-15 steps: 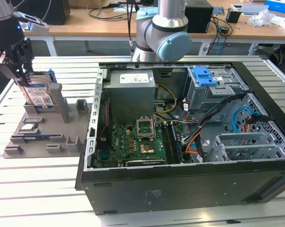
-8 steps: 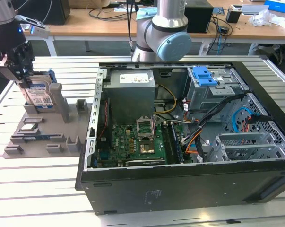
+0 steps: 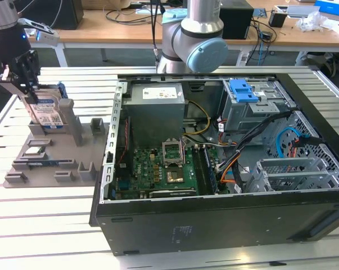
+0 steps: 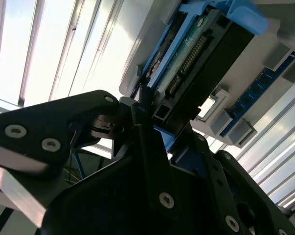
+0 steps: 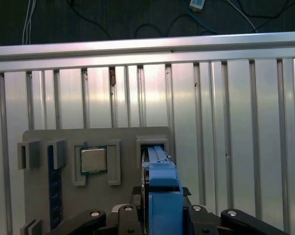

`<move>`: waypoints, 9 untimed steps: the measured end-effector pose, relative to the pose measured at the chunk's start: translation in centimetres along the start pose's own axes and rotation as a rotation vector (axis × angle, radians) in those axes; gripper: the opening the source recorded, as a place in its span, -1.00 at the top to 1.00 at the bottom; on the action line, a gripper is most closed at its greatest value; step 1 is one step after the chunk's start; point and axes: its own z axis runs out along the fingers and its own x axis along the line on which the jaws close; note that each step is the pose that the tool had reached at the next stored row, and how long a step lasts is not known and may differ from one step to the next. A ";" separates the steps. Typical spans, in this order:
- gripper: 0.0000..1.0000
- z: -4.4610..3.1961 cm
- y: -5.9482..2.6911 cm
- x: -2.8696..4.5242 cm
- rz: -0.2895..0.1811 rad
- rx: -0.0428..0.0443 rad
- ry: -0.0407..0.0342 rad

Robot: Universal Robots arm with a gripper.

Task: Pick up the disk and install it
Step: 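Pick up the disk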

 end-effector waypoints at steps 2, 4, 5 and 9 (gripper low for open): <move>0.26 0.01 0.00 0.00 0.000 0.0000 0.0000; 0.26 0.02 0.00 0.00 0.000 -0.0001 0.0000; 0.26 0.03 0.00 0.00 0.000 -0.0001 0.0000; 0.26 0.05 0.00 0.00 0.000 0.0000 0.0000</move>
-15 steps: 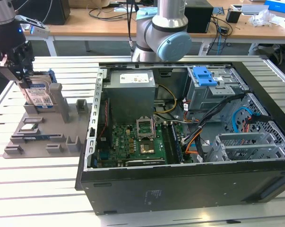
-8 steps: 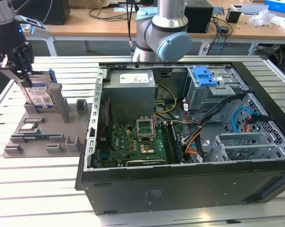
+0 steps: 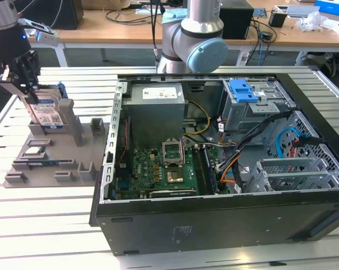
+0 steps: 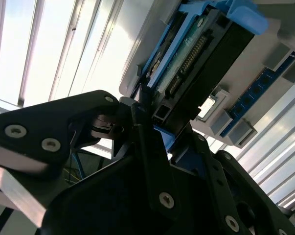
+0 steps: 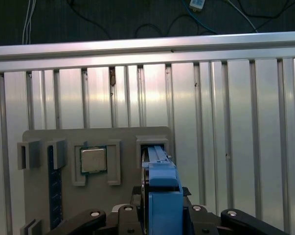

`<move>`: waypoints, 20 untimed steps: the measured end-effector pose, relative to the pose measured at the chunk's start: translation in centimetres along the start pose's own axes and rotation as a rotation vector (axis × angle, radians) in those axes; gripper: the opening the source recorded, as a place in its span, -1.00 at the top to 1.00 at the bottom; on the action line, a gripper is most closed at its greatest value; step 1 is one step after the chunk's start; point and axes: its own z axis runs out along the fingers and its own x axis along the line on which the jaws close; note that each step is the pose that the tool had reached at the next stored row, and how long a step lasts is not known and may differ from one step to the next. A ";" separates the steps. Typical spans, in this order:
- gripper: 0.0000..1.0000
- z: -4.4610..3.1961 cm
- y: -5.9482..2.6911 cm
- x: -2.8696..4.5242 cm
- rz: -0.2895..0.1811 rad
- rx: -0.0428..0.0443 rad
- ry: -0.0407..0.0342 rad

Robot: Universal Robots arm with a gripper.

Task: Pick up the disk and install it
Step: 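Pick up the disk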

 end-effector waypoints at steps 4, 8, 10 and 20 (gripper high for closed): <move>0.26 0.04 0.00 0.00 0.000 -0.0001 0.0001; 0.26 0.06 0.00 0.00 0.000 -0.0001 0.0000; 0.26 0.08 0.00 0.00 0.000 0.0000 0.0000; 0.26 0.13 0.00 0.00 0.000 -0.0001 0.0001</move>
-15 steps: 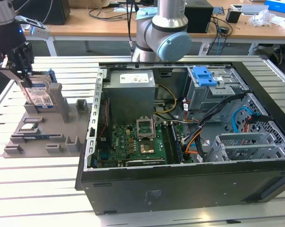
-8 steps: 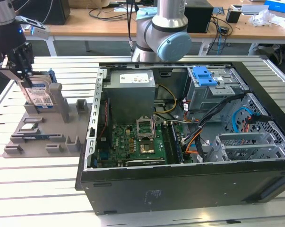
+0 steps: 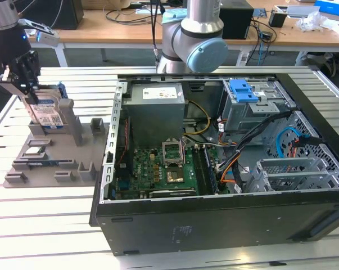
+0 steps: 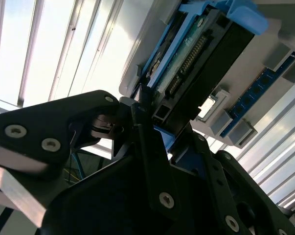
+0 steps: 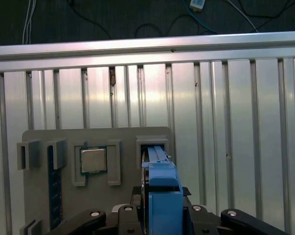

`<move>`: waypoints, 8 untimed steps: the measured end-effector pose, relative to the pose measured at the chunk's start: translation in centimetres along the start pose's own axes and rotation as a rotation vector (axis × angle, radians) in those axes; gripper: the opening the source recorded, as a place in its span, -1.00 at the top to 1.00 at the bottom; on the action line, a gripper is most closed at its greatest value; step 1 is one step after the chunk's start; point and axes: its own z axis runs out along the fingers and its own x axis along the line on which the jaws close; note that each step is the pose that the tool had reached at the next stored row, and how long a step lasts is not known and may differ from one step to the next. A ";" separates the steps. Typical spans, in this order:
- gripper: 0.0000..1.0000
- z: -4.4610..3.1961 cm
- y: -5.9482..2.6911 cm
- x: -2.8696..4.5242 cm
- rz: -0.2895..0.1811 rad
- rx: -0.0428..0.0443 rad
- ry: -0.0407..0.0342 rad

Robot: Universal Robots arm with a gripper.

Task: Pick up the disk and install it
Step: 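Pick up the disk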

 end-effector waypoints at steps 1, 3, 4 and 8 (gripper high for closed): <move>0.26 0.01 0.00 0.00 0.000 0.0000 0.0000; 0.26 0.02 0.00 0.00 0.000 0.0000 -0.0001; 0.26 0.02 0.00 0.00 0.000 0.0000 0.0000; 0.26 -0.06 -0.01 -0.01 0.000 0.0014 -0.0007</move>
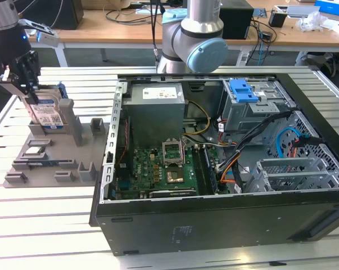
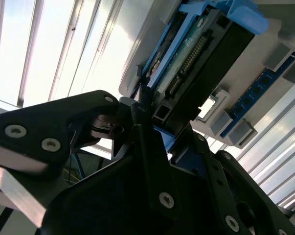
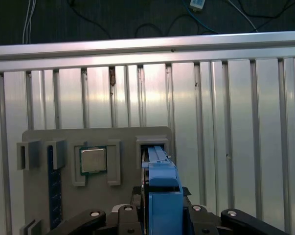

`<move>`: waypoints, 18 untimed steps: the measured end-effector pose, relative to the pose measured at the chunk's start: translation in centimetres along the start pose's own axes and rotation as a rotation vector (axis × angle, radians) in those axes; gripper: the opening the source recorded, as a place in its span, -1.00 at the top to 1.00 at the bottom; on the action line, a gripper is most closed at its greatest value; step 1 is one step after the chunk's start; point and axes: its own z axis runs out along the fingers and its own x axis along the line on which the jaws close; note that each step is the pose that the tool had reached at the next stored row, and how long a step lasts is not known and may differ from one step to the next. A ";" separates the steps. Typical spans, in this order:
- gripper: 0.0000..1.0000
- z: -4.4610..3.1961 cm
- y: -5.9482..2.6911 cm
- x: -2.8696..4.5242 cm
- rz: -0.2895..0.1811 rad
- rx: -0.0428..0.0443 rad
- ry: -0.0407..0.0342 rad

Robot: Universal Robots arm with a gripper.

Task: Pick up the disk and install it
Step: 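Pick up the disk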

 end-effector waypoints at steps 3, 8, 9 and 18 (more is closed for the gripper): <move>0.26 -0.34 0.01 0.01 0.000 -0.0009 0.0004; 0.26 -0.86 0.02 0.02 0.000 -0.0013 0.0006; 0.26 -0.95 0.02 0.02 0.000 -0.0013 0.0006; 0.26 -2.13 0.03 0.04 0.000 -0.0013 0.0006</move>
